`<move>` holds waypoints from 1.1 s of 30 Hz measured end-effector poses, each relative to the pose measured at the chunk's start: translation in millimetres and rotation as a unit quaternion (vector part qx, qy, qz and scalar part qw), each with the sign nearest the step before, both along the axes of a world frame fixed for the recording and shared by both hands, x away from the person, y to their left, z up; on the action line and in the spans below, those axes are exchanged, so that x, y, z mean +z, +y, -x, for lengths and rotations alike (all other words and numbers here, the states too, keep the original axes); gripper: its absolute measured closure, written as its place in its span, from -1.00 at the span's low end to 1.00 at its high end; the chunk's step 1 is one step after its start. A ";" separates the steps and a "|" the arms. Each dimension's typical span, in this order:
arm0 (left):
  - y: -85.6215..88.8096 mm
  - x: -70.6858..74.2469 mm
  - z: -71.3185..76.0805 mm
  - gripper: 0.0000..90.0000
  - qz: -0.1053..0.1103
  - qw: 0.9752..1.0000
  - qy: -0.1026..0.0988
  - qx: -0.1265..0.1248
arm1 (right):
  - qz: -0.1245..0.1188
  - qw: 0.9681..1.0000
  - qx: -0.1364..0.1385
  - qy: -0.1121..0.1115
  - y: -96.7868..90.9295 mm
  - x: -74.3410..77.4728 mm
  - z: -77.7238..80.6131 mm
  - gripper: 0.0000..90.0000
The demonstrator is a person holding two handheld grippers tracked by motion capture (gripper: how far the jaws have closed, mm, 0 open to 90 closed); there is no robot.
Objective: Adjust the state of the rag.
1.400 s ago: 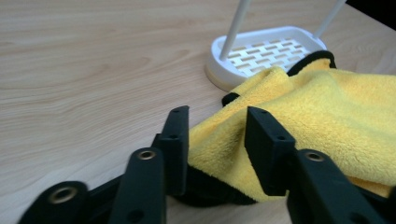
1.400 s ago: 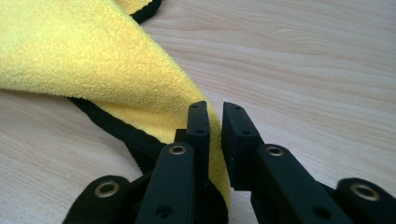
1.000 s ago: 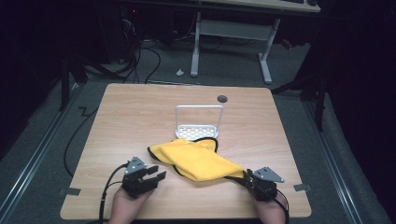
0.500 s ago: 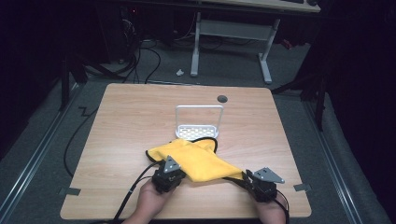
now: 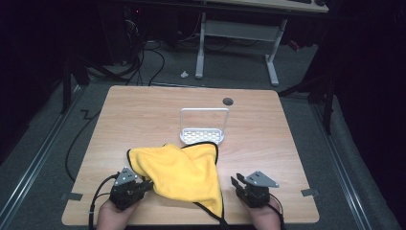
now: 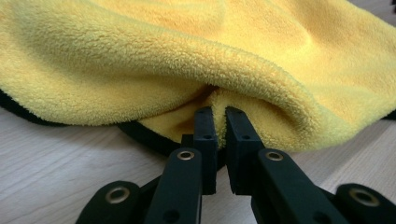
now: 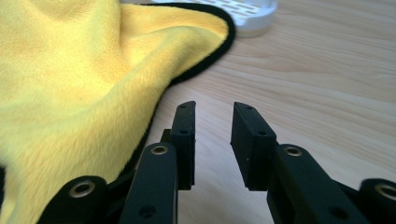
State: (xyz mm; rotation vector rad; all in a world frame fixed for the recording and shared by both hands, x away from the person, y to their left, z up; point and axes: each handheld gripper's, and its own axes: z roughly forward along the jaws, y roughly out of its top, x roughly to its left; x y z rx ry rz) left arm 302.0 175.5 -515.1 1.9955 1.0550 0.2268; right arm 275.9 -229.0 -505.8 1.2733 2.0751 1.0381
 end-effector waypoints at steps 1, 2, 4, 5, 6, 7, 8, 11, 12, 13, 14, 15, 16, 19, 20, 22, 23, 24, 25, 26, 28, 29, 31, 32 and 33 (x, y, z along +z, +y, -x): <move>1.5 0.9 -0.2 0.86 0.001 1.000 -0.002 0.000 | 0.007 1.000 0.004 0.006 6.7 -1.1 -6.1 0.57; 2.5 1.3 -0.4 0.87 0.002 1.000 -0.003 -0.002 | 0.018 1.000 0.007 0.006 12.8 -2.9 -12.7 0.57; 2.8 1.6 0.1 0.86 0.003 1.000 -0.006 -0.001 | 0.030 0.999 0.007 0.011 24.1 -5.2 -30.4 0.57; 2.7 2.0 0.4 0.86 0.003 1.000 -0.008 -0.002 | 0.031 0.999 0.004 0.013 29.2 -5.7 -39.8 0.57; 2.6 2.5 0.6 0.86 0.003 1.000 -0.011 -0.004 | 0.037 0.999 0.003 0.012 34.8 -6.4 -48.5 0.57; 2.6 2.7 0.8 0.86 0.002 1.000 -0.014 -0.005 | 0.045 0.999 0.001 0.011 40.5 -7.0 -55.9 0.57; 2.8 2.7 0.9 0.86 0.002 1.000 -0.014 -0.007 | 0.046 0.999 0.000 0.013 45.4 -7.3 -62.5 0.57; 3.6 2.4 1.0 0.86 0.004 1.000 -0.014 -0.008 | 0.037 0.999 0.007 0.021 53.4 -7.8 -71.3 0.59; 5.1 2.7 1.1 0.86 0.004 1.000 -0.014 -0.008 | 0.051 0.998 0.021 0.029 64.3 -11.6 -73.7 0.60; 6.0 3.2 1.5 0.86 0.005 1.000 -0.015 -0.008 | 0.060 0.997 0.024 0.032 67.4 -14.0 -73.7 0.61; 6.9 3.7 1.9 0.86 0.006 1.000 -0.015 -0.008 | 0.070 0.997 0.024 0.037 69.7 -17.2 -73.4 0.61; 7.8 4.4 2.5 0.86 0.007 1.000 -0.016 -0.008 | 0.076 0.996 0.023 0.040 69.9 -20.1 -73.1 0.60; 8.2 5.0 3.2 0.86 0.007 1.000 -0.016 -0.007 | 0.076 0.996 0.020 0.036 68.3 -21.2 -71.7 0.61; 8.0 6.7 5.4 0.86 0.009 1.000 -0.018 -0.007 | 0.088 0.995 0.004 0.036 58.3 -20.4 -69.0 0.62; 7.7 7.1 5.8 0.86 0.009 1.000 -0.019 -0.009 | 0.096 0.995 -0.002 0.036 52.6 -20.0 -68.2 0.63; 6.4 7.6 6.6 0.86 0.009 1.000 -0.019 -0.012 | 0.095 0.995 -0.017 0.039 36.7 -19.4 -66.7 0.63; 4.5 7.4 7.1 0.86 0.011 1.000 -0.019 -0.015 | 0.095 0.994 -0.026 0.038 30.3 -19.6 -65.8 0.63; 2.9 7.3 7.4 0.86 0.010 1.000 -0.018 -0.020 | 0.093 0.994 -0.038 0.039 18.5 -19.5 -63.9 0.63; 0.7 7.4 7.9 0.86 0.008 0.999 -0.016 -0.026 | 0.094 0.994 -0.050 0.038 9.0 -19.6 -62.4 0.63; -2.1 7.3 8.6 0.86 0.007 0.999 -0.017 -0.032 | 0.094 0.993 -0.061 0.038 -0.6 -19.7 -61.0 0.63; -8.8 7.7 10.3 0.87 0.010 0.999 -0.015 -0.046 | 0.091 0.992 -0.084 0.039 -19.1 -19.7 -58.8 0.63; -12.9 8.2 11.6 0.87 0.011 0.998 -0.015 -0.053 | 0.091 0.991 -0.093 0.038 -27.3 -19.7 -58.5 0.63; -21.4 9.1 14.2 0.87 0.014 0.997 -0.014 -0.068 | 0.093 0.989 -0.111 0.038 -40.6 -19.7 -59.8 0.63; -25.8 9.7 15.4 0.87 0.012 0.997 -0.017 -0.074 | 0.094 0.988 -0.114 0.036 -45.2 -19.7 -61.6 0.61; -29.1 10.4 16.5 0.87 0.012 0.997 -0.018 -0.076 | 0.095 0.987 -0.119 0.039 -46.8 -18.9 -62.7 0.59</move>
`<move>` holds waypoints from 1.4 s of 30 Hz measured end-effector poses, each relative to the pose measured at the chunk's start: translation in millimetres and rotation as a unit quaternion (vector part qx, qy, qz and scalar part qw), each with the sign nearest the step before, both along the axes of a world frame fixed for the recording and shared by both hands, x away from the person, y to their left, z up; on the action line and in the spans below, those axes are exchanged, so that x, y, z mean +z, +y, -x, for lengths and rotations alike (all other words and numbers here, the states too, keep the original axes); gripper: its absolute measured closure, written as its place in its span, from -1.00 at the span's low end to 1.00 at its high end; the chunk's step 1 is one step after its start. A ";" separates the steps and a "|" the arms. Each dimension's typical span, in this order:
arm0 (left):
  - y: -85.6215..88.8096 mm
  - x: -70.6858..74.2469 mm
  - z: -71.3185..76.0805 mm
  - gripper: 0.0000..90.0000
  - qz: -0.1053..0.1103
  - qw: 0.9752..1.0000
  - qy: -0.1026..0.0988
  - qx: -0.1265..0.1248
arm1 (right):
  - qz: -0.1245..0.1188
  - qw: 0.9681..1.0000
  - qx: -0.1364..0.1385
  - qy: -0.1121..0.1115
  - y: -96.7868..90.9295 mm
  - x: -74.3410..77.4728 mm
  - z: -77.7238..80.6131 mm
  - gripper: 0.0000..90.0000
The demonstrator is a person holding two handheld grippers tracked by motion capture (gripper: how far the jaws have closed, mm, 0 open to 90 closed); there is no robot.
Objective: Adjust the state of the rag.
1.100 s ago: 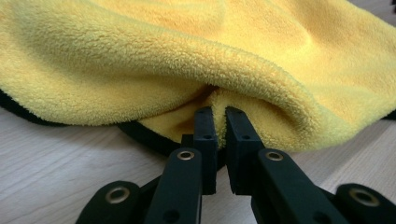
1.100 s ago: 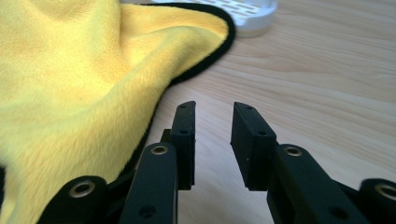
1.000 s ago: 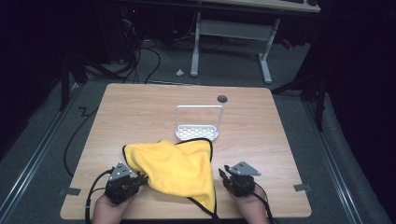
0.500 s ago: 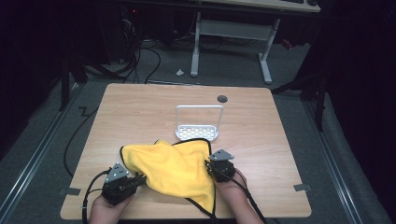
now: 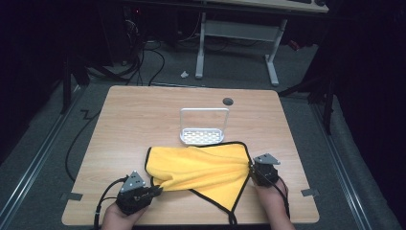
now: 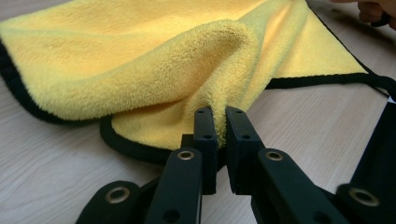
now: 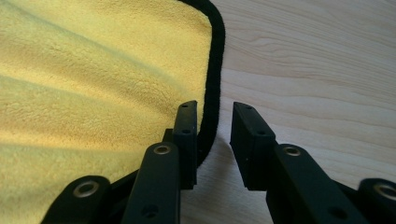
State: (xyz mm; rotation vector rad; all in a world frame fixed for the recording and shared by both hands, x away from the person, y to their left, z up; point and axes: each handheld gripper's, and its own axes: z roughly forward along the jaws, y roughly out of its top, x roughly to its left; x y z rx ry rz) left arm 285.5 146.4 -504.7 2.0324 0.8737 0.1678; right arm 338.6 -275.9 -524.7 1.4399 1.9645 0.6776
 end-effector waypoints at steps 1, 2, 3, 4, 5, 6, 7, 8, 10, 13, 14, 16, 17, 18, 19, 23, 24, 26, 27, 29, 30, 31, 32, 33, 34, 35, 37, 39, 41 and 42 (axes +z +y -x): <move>-2.0 1.0 0.7 0.86 0.003 1.000 -0.001 -0.002 | 0.002 1.000 -0.002 0.000 0.5 1.9 0.6 0.55; -3.1 2.3 1.6 0.86 0.011 1.000 0.001 -0.002 | 0.000 1.000 0.000 -0.009 2.3 6.0 4.2 0.55; -3.9 3.6 2.8 0.85 0.019 1.000 0.004 -0.002 | -0.008 1.000 0.007 -0.022 5.2 11.2 10.2 0.54; -5.0 4.5 4.4 0.84 0.028 1.000 0.004 -0.003 | -0.016 0.999 0.016 -0.029 9.1 16.0 17.9 0.52; -6.2 5.1 5.8 0.83 0.031 1.000 0.003 -0.003 | -0.025 0.999 0.028 -0.035 12.5 20.0 26.7 0.51; -7.5 5.4 6.9 0.83 0.029 1.000 -0.001 -0.004 | -0.037 0.998 0.040 -0.039 15.3 22.7 36.4 0.50; -8.7 5.5 7.7 0.82 0.026 1.000 -0.005 -0.004 | -0.051 0.997 0.050 -0.039 17.4 24.5 47.0 0.49; -9.5 5.0 8.0 0.81 0.024 1.000 -0.007 -0.005 | -0.064 0.995 0.061 -0.040 19.5 25.7 58.9 0.47; -9.6 2.9 7.3 0.81 0.026 1.000 -0.002 -0.005 | -0.081 0.993 0.079 -0.040 24.6 24.1 83.4 0.46; -11.5 -0.2 6.7 0.80 0.019 1.000 0.001 -0.008 | -0.065 0.991 0.114 -0.010 36.1 12.0 103.8 0.44; -12.0 -0.6 6.5 0.79 0.020 1.000 0.002 -0.009 | -0.060 0.990 0.124 -0.001 38.8 9.2 105.9 0.44; -12.8 -0.9 5.9 0.72 0.022 1.000 0.002 -0.010 | -0.048 0.990 0.132 0.007 40.7 7.0 105.6 0.44; -13.0 -0.9 5.8 0.65 0.024 1.000 -0.001 -0.011 | -0.051 0.990 0.129 0.012 38.3 5.8 104.6 0.44; -13.5 -0.8 5.9 0.58 0.024 1.000 -0.003 -0.012 | -0.052 0.991 0.123 0.018 34.7 4.3 103.7 0.44; -13.7 -0.9 5.4 0.52 0.026 1.000 -0.002 -0.015 | -0.046 0.992 0.116 0.021 30.1 2.4 102.6 0.45; -11.1 -2.6 2.3 0.39 0.033 0.999 0.002 -0.014 | -0.022 0.997 0.077 0.019 9.5 2.3 99.9 0.45; -10.9 -3.9 1.2 0.39 0.032 0.999 0.003 -0.013 | -0.011 0.998 0.065 0.014 3.6 2.4 98.4 0.45; -12.9 -8.0 -1.1 0.40 0.026 1.000 0.006 -0.012 | -0.001 0.999 0.039 0.010 -8.2 2.5 95.0 0.45; -14.8 -10.2 -2.6 0.41 0.019 1.000 0.007 -0.013 | 0.008 0.999 0.032 0.007 -13.0 2.4 93.4 0.45; -19.6 -14.0 -5.7 0.43 0.010 1.000 0.007 -0.012 | 0.021 1.000 0.014 0.003 -20.2 2.3 89.7 0.45; -22.4 -15.2 -7.8 0.43 0.006 1.000 0.008 -0.012 | 0.025 1.000 0.008 0.002 -22.3 2.3 88.3 0.45; -25.8 -16.4 -9.8 0.44 -0.002 1.000 0.002 -0.011 | 0.034 0.999 0.003 -0.001 -24.1 2.2 87.0 0.45; -29.6 -17.5 -12.1 0.44 -0.011 1.000 -0.003 -0.010 | 0.038 0.999 -0.003 -0.004 -24.7 2.1 86.4 0.44; -32.8 -18.2 -15.3 0.44 -0.016 1.000 -0.005 -0.011 | 0.037 0.999 -0.003 -0.008 -25.4 2.6 86.6 0.44; -34.9 -18.2 -18.7 0.44 -0.020 1.000 -0.009 -0.011 | 0.032 0.999 -0.003 -0.012 -24.7 3.6 88.1 0.45; -35.6 -17.1 -22.1 0.44 -0.021 1.000 -0.017 -0.005 | 0.027 0.999 0.002 -0.017 -22.9 4.8 90.1 0.45; -34.5 -15.5 -30.7 0.47 -0.011 1.000 -0.018 0.008 | 0.016 0.999 0.014 -0.025 -17.5 7.0 94.8 0.44; -34.9 -15.8 -34.6 0.48 -0.015 1.000 -0.020 0.013 | 0.012 0.999 0.021 -0.027 -13.7 7.9 97.1 0.44; -38.8 -21.7 -45.7 0.47 -0.039 0.998 -0.033 0.030 | 0.012 0.999 0.041 -0.022 -3.7 7.3 100.0 0.44; -39.4 -23.2 -47.0 0.44 -0.045 0.998 -0.030 0.033 | 0.013 0.999 0.044 -0.021 -1.6 6.1 99.8 0.43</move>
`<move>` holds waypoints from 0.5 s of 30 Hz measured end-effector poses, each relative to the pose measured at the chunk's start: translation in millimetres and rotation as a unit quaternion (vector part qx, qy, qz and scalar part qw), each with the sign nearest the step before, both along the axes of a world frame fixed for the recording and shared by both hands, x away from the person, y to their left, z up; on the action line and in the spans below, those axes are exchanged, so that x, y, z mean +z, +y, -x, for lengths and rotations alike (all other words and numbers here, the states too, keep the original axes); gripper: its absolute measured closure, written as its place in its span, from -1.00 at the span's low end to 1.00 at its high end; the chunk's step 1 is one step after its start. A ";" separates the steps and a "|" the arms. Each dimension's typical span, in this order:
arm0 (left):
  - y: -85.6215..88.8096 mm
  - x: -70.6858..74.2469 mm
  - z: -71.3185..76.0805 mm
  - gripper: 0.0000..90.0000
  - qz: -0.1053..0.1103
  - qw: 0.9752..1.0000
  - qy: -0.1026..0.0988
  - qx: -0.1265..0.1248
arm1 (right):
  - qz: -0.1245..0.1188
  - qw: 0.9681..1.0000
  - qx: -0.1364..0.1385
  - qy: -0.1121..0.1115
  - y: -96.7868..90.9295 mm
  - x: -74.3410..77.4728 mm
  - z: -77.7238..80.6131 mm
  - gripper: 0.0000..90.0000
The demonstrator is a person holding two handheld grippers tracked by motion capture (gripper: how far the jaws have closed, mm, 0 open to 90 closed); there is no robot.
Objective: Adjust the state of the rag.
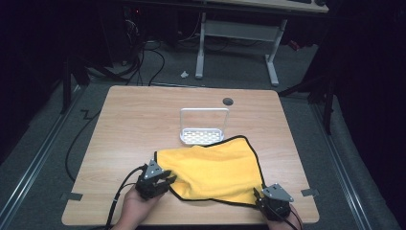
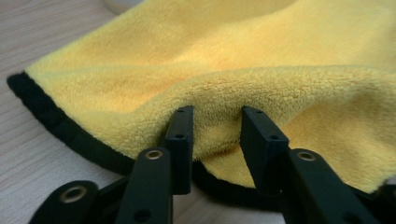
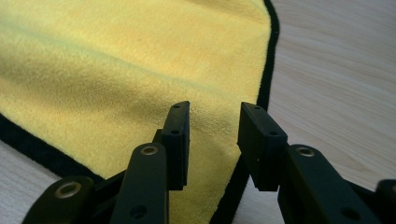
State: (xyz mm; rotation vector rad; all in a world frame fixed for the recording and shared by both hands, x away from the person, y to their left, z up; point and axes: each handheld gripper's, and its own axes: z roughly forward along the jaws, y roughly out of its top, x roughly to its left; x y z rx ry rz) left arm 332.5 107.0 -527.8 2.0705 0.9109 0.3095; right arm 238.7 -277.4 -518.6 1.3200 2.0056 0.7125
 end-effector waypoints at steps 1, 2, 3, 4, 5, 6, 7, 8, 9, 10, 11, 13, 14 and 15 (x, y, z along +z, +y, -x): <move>0.2 0.0 2.3 0.39 0.002 1.000 -0.004 0.005 | 0.002 1.000 0.001 0.003 1.4 -1.3 -0.4 0.43; 0.6 0.8 6.3 0.34 -0.003 1.000 -0.010 0.011 | 0.003 1.000 0.003 0.006 1.6 -2.4 -0.8 0.43; 1.5 1.5 10.4 0.29 -0.011 1.000 -0.013 0.012 | 0.001 1.000 0.003 0.008 1.1 -3.0 -1.2 0.43; 2.6 1.1 14.7 0.23 -0.019 1.000 -0.013 0.013 | -0.002 1.000 0.002 0.011 0.7 -3.4 -1.2 0.43; 2.6 1.1 14.7 0.18 -0.019 1.000 -0.013 0.013 | -0.002 1.000 0.002 0.012 0.4 -3.8 -1.1 0.43; 5.7 -2.4 22.8 0.13 -0.038 0.999 -0.004 0.016 | 0.000 1.000 0.004 0.012 -0.1 -4.4 -1.1 0.43; 8.1 -3.3 25.9 0.09 -0.036 0.999 -0.001 0.021 | 0.001 1.000 0.004 0.012 -0.4 -5.0 -1.5 0.43; 10.1 -2.9 27.3 0.08 -0.035 0.999 0.005 0.026 | 0.001 1.000 0.004 0.014 -0.6 -5.4 -2.1 0.43; 10.9 -2.1 28.3 0.08 -0.036 0.999 0.008 0.028 | -0.001 1.000 0.005 0.016 -0.7 -5.3 -2.6 0.43; 11.7 -1.5 29.6 0.09 -0.040 0.999 0.007 0.031 | -0.002 1.000 0.003 0.017 -0.6 -5.3 -3.0 0.42; 12.6 -1.2 31.1 0.10 -0.041 0.999 0.009 0.033 | -0.001 1.000 0.004 0.016 -1.0 -5.3 -3.3 0.42; 15.0 -0.8 37.9 0.11 -0.049 0.998 0.011 0.034 | -0.002 1.000 0.004 0.016 -1.4 -5.3 -3.1 0.42; 16.1 -1.0 43.2 0.12 -0.056 0.998 0.006 0.033 | -0.002 1.000 0.005 0.016 -1.7 -5.2 -2.9 0.42; 17.2 -1.1 48.6 0.12 -0.058 0.998 0.004 0.034 | -0.003 1.000 0.006 0.016 -1.8 -5.0 -2.5 0.42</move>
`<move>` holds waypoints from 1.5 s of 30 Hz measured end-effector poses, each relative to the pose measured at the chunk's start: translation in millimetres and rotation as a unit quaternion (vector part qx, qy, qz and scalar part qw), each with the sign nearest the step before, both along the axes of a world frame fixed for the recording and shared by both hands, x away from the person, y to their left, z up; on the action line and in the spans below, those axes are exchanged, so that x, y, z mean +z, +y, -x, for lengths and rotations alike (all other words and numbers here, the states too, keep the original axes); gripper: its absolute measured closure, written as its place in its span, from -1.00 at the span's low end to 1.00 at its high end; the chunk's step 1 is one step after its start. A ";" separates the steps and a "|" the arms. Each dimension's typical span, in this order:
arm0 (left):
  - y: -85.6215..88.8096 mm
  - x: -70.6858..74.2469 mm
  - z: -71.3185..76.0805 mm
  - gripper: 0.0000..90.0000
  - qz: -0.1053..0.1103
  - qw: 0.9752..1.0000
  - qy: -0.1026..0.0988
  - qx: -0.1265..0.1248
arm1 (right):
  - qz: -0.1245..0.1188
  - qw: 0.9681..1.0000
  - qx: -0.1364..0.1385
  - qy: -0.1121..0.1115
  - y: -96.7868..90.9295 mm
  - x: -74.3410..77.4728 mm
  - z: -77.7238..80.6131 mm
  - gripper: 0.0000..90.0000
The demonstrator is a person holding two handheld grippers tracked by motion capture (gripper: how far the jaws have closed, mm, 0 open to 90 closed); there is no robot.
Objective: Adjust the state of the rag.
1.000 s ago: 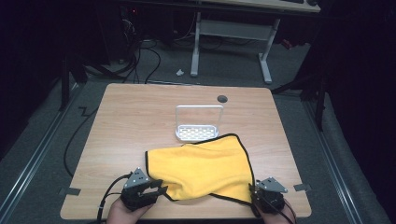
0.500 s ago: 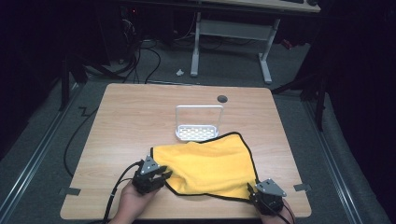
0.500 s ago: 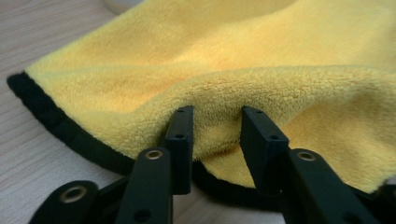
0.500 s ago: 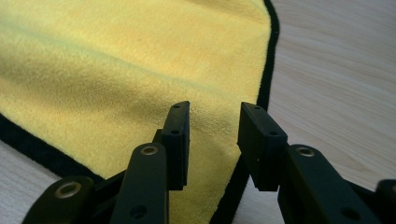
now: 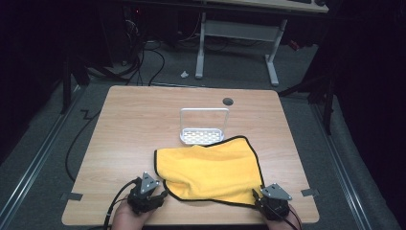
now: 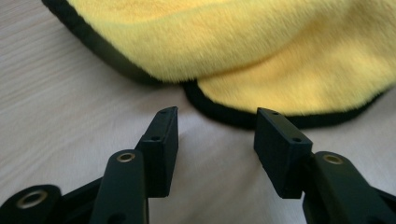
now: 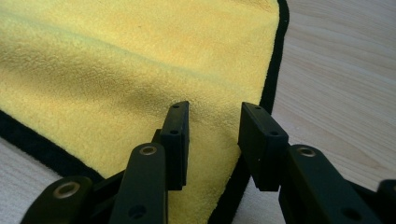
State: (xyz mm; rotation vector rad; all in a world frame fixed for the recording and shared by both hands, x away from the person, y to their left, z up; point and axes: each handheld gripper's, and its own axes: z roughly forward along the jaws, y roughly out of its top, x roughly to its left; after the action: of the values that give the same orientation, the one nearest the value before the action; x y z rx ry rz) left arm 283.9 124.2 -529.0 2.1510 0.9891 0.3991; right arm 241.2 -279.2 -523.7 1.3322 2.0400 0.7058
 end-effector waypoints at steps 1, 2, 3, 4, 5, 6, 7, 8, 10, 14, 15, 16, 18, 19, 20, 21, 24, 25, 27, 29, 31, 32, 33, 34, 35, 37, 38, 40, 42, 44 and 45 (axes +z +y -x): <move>1.8 0.1 4.9 0.12 0.003 1.000 0.003 -0.001 | 0.000 1.000 0.001 0.000 -0.2 0.1 0.1 0.42; 1.8 0.1 4.9 0.12 0.003 1.000 0.003 -0.001 | -0.001 1.000 0.003 0.000 -0.5 0.3 -0.2 0.42; 6.1 0.1 10.4 0.13 0.018 1.000 0.009 0.004 | -0.004 1.000 0.004 0.000 -0.7 0.7 -0.8 0.42; 7.4 0.1 9.8 0.13 0.030 0.999 0.009 0.010 | -0.006 1.000 0.006 0.001 -0.5 1.1 -1.3 0.42; 7.8 0.8 7.2 0.12 0.043 0.999 0.006 0.017 | -0.005 1.000 0.007 0.000 0.0 1.4 -2.2 0.42; 6.9 2.1 2.8 0.13 0.051 0.998 0.002 0.022 | -0.004 1.000 0.009 -0.001 0.6 1.6 -3.2 0.42; 6.9 2.1 2.8 0.16 0.051 0.998 0.002 0.022 | -0.004 1.000 0.009 -0.001 0.6 1.6 -3.2 0.42; -0.1 3.8 -5.5 0.28 0.064 0.998 -0.005 0.011 | -0.006 1.000 0.010 -0.001 2.8 1.6 -5.1 0.42; -9.2 2.5 -11.1 0.51 0.066 0.998 0.005 -0.018 | -0.005 1.000 0.011 0.000 4.3 1.0 -5.9 0.42; -22.5 -4.7 -14.2 0.74 0.057 0.997 0.005 -0.043 | -0.006 1.000 0.014 0.001 4.4 0.6 -5.9 0.42; -23.3 -4.3 -14.8 0.79 0.053 0.998 0.004 -0.043 | -0.007 1.000 0.013 0.002 4.0 0.4 -6.1 0.42; -23.2 -3.9 -15.2 0.84 0.052 0.998 0.006 -0.042 | -0.009 1.000 0.013 0.003 3.5 0.1 -6.4 0.42; -20.4 -2.9 -13.2 0.87 0.051 0.998 0.013 -0.040 | -0.010 1.000 0.011 0.004 2.9 -0.1 -6.6 0.42; -18.2 -1.9 -10.3 0.87 0.049 0.998 0.018 -0.040 | -0.010 1.000 0.012 0.004 2.9 0.0 -6.4 0.42; -15.6 -1.2 -6.1 0.87 0.046 0.998 0.021 -0.040 | -0.008 1.000 0.012 0.004 2.9 0.0 -6.1 0.42; -12.6 -0.6 -0.5 0.87 0.045 0.998 0.024 -0.039 | -0.008 1.000 0.013 0.003 3.0 0.0 -5.9 0.42; -0.3 -0.9 19.4 0.87 0.056 0.997 0.033 -0.029 | -0.008 1.000 0.013 0.004 3.0 0.4 -5.6 0.41; -0.3 -0.9 19.4 0.86 0.056 0.997 0.033 -0.029 | -0.009 1.000 0.013 0.004 3.3 0.6 -5.6 0.41; 6.0 0.2 32.4 0.85 0.055 0.998 0.038 -0.022 | -0.007 1.000 0.015 0.003 3.8 1.3 -5.6 0.41; 7.8 1.4 33.9 0.81 0.056 0.998 0.034 -0.018 | -0.008 1.000 0.016 0.001 4.3 2.2 -5.4 0.41; 8.7 3.3 28.3 0.77 0.061 0.998 0.027 -0.013 | -0.010 1.000 0.018 -0.004 4.1 3.4 -5.1 0.40; 8.9 5.0 23.3 0.75 0.065 0.997 0.027 -0.011 | -0.011 1.000 0.018 -0.007 3.8 3.9 -4.9 0.40; 8.5 6.9 18.0 0.72 0.067 0.997 0.022 -0.007 | -0.014 1.000 0.018 -0.007 3.6 4.0 -4.9 0.40; 7.1 7.3 12.5 0.71 0.066 0.998 0.021 -0.009 | -0.015 1.000 0.019 -0.006 3.6 3.5 -5.1 0.40; 5.5 6.3 7.1 0.70 0.058 0.998 0.024 -0.008 | -0.016 1.000 0.020 -0.003 3.6 2.5 -5.7 0.40; 6.7 3.6 0.5 0.70 0.044 0.999 0.031 -0.006 | -0.017 1.000 0.018 0.007 2.7 -0.7 -7.1 0.40; 8.1 2.1 0.4 0.70 0.049 0.998 0.041 -0.006 | -0.022 1.000 0.016 0.009 1.3 -0.7 -6.1 0.40; 10.0 1.7 2.6 0.71 0.053 0.998 0.043 -0.009 | -0.026 1.000 0.011 0.015 -0.5 0.2 -4.1 0.40; 14.3 2.2 15.8 0.71 0.060 0.996 0.056 -0.015 | -0.039 0.999 0.007 0.033 -5.1 2.6 7.1 0.40; 16.9 3.9 23.6 0.70 0.066 0.995 0.073 -0.023 | -0.031 0.999 0.012 0.036 -7.8 3.7 19.0 0.39; 17.9 5.7 26.0 0.67 0.065 0.995 0.073 -0.024 | -0.035 0.999 0.009 0.040 -9.3 5.4 23.3 0.39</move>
State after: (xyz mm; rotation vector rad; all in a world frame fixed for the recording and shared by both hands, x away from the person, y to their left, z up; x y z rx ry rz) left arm 257.8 142.1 -523.3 2.1050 1.0122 0.1514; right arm 218.0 -288.5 -518.3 1.4041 2.1108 0.7475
